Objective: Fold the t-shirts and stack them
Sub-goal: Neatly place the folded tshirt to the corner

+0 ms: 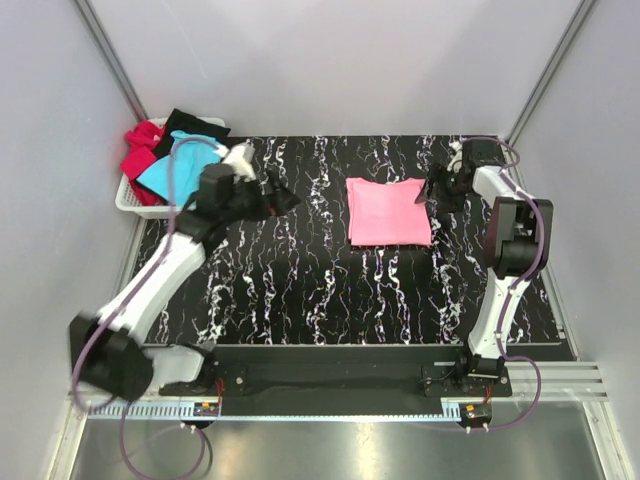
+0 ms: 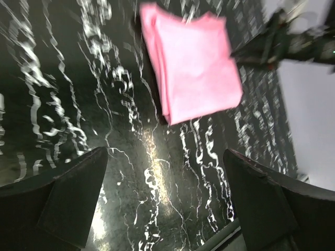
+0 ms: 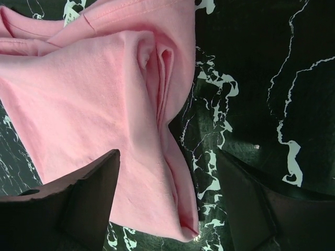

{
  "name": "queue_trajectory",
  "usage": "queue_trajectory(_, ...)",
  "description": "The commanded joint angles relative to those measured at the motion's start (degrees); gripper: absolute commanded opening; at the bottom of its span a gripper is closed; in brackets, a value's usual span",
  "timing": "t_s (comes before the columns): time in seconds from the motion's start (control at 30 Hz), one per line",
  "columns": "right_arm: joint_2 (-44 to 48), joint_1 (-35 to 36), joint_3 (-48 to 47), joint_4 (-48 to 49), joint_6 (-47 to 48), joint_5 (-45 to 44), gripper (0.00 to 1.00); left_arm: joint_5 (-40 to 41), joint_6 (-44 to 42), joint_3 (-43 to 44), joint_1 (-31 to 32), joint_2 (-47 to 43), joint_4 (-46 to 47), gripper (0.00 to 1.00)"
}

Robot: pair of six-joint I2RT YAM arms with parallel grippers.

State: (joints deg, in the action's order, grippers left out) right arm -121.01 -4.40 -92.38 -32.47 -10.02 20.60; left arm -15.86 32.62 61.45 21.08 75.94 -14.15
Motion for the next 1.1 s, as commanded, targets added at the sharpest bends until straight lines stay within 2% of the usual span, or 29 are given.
queue_trajectory(0.0,-1.0,0.3,-0.4,1.2,-0.2,2.9,0.80,2.6,-3.3,-3.3,-1.6,-9.3,-5.7,0.99)
queue_trajectory(0.13,-2.1,0.4,0.3,1.3,-0.2,3.4,0.78,5.6,-3.5,-3.0,-3.6,-16.8,-10.6,0.99)
queue_trajectory(0.33,-4.1,0.4,-0.1,1.4,-0.2,4.1,0.58,7.8,-3.4,-2.7,-4.8,-20.9,-13.4,0.99)
queue_trajectory(0.37,-4.8,0.4,-0.3,1.4,-0.1,4.4,0.53,7.8,-3.4,-2.8,-4.9,-21.1,-13.5,0.99)
queue_trajectory(0.4,-5.2,0.4,-0.6,1.3,-0.1,4.4,0.37,7.8,-3.4,-2.5,-5.0,-21.3,-14.1,0.99)
queue_trajectory(0.43,-5.6,0.4,-1.6,1.4,-0.1,4.1,0.30,7.9,-3.4,-2.4,-5.0,-21.3,-14.5,0.99)
queue_trajectory(0.53,-7.2,0.1,-4.3,0.6,0.6,2.3,0.16,8.3,-3.8,-1.7,-5.3,-21.4,-16.1,0.99)
queue_trajectory(0.7,-11.3,-1.9,-11.4,-1.4,1.9,1.1,0.07,10.2,-4.6,0.1,-5.7,-20.2,-17.6,0.99)
queue_trajectory(0.77,-15.0,-2.6,-18.6,-3.6,3.5,0.2,0.04,10.6,-4.8,0.8,-6.0,-19.7,-17.7,0.99)
queue_trajectory(0.83,-17.8,-4.3,-26.7,-7.6,4.0,-0.4,0.03,10.8,-5.0,1.7,-6.1,-17.9,-18.1,0.99)
queue_trajectory(1.07,-27.4,-10.1,-42.9,-12.8,5.1,-4.9,0.03,13.0,-5.1,6.7,-6.7,-13.2,-19.7,0.99)
